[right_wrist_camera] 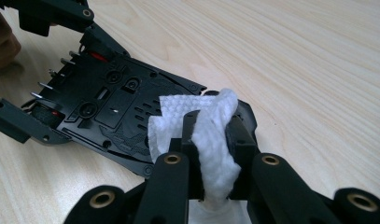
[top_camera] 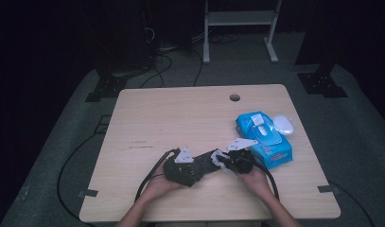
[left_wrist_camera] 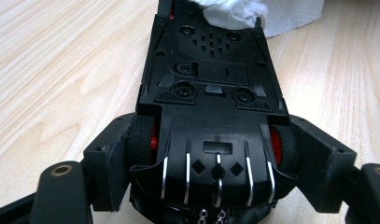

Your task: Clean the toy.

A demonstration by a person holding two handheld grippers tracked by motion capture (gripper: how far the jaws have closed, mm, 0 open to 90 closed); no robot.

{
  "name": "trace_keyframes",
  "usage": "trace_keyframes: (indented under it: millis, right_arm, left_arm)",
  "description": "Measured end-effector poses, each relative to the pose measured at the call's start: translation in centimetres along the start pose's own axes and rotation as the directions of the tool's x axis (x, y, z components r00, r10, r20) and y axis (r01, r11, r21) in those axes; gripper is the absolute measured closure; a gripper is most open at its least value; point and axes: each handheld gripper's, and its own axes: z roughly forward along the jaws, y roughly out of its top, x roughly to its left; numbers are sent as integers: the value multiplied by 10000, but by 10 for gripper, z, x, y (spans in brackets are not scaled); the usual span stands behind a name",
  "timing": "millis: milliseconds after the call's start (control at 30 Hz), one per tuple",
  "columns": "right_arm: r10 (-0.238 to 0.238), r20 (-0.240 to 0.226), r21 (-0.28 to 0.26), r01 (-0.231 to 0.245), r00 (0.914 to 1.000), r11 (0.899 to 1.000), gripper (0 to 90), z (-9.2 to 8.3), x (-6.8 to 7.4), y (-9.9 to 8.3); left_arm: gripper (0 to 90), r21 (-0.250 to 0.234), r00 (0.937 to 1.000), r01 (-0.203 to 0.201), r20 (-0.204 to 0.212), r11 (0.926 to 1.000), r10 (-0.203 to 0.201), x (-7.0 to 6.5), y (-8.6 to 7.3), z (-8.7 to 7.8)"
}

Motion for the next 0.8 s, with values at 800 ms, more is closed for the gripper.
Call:
trace_keyframes:
  millis: [800]
  right_arm:
    - [587,-415,-442,-606,9974,9972,804,-4,-6,-2]
  left_arm:
    - [241,155,10000,-44,87,9999,43,-1,0,5]
